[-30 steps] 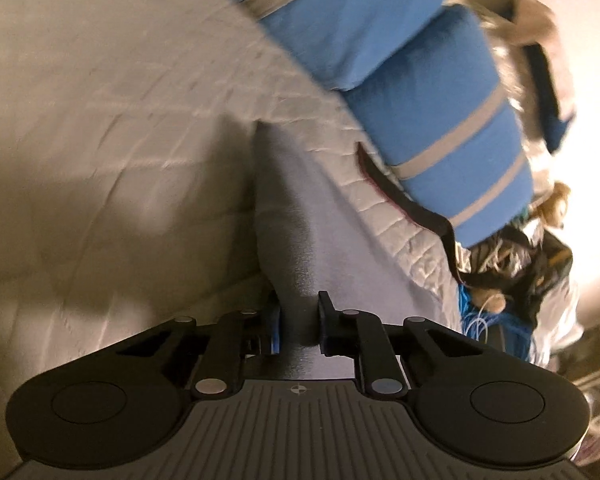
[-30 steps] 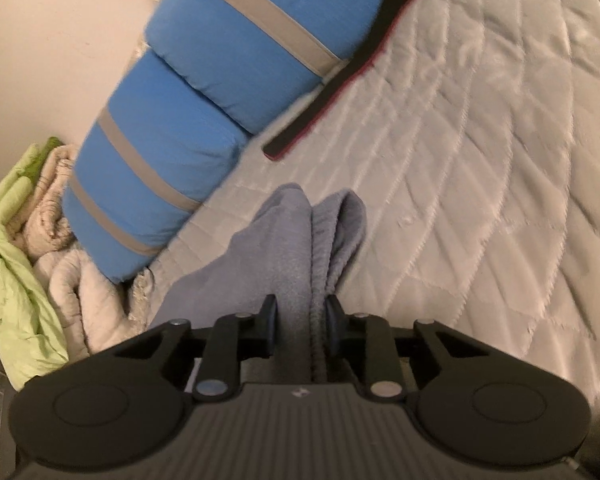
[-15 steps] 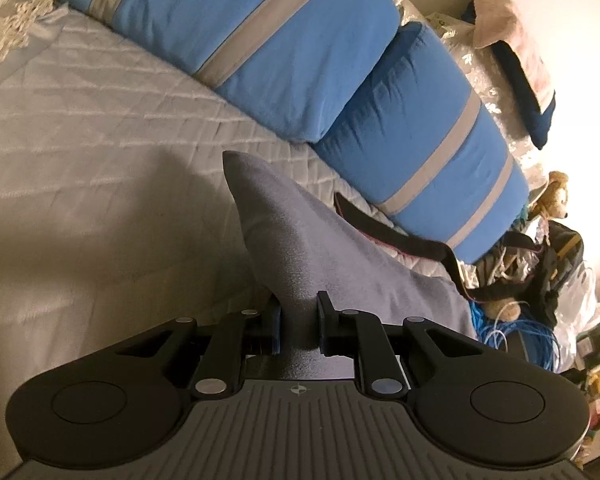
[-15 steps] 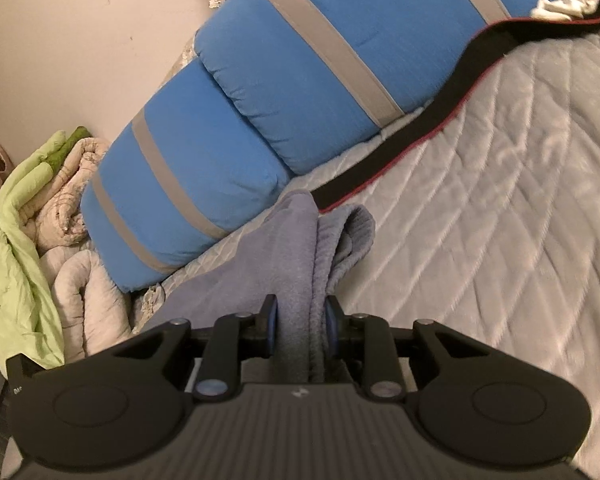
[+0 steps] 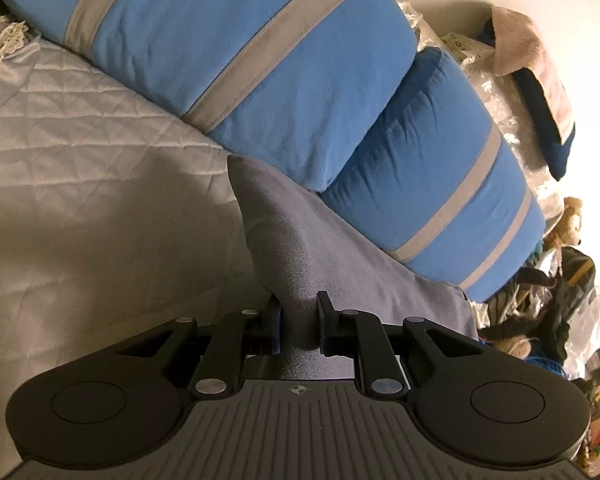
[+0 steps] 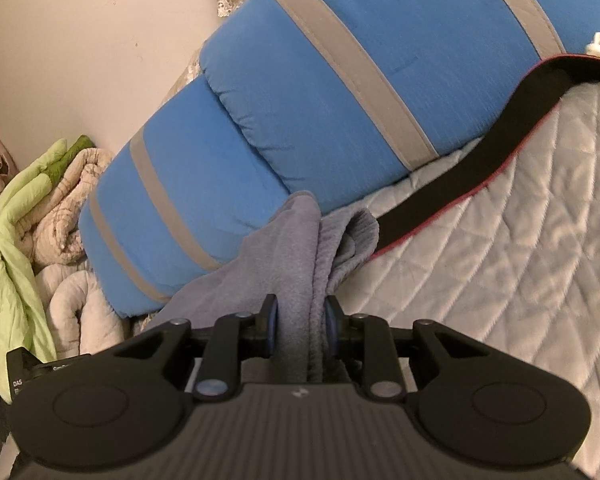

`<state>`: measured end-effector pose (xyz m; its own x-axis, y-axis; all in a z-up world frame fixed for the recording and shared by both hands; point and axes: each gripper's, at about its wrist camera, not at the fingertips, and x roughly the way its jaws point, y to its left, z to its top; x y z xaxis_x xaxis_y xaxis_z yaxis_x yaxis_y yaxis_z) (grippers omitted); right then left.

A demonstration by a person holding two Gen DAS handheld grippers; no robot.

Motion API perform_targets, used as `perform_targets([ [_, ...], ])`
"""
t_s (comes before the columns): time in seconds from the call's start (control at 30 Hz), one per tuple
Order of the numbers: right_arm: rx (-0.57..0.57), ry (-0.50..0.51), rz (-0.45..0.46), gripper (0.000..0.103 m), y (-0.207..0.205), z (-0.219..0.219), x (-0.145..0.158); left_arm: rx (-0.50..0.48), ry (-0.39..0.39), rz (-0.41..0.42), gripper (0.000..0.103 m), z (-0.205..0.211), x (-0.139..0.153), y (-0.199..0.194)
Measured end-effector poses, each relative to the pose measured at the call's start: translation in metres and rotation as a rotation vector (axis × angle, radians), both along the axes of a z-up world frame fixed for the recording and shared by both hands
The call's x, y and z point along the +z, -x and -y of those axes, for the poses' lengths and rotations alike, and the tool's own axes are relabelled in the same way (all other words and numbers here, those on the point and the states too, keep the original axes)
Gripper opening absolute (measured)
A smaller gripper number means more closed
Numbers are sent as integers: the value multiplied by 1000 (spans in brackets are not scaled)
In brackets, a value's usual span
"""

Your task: Fold clothes

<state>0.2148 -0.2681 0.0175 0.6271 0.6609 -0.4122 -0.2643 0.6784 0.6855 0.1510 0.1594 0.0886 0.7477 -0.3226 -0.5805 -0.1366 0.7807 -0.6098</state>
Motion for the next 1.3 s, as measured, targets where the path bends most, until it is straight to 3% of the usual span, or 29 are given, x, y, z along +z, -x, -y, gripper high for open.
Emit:
perform_targets([
  [0.3,-11,53,28,29,-20,-7,1,39,-38,-14,15,-5,-6,-21],
  [0.33,-36,89,42,40,-20,-9,1,45,-47,-18,16,-5,-6,-22],
  [0.37,-64,131,65,64,-18,-11,3,52,-55,-21,17,-5,-7,-24],
  [0.43,-66,151,117,81,-14,-11,9,65,-73,-28,22,-6,-9,-26],
  [0.53,-56,131,145,82,-10,-9,14,84,-99,-38,29,-7,-12,-30],
  [0.67,-53,113,113,83,-12,-7,8,109,-113,-39,33,-10,-14,-31],
  [1.03,-65,120,70,83,-6,-9,-3,107,-145,-49,33,-4,-18,-23],
  [1.2,-48,183,122,83,6,-20,-4,74,-193,-60,33,9,-22,-12],
  [1.3,-43,275,206,60,13,-35,-4,48,-236,-49,33,21,-22,-4],
])
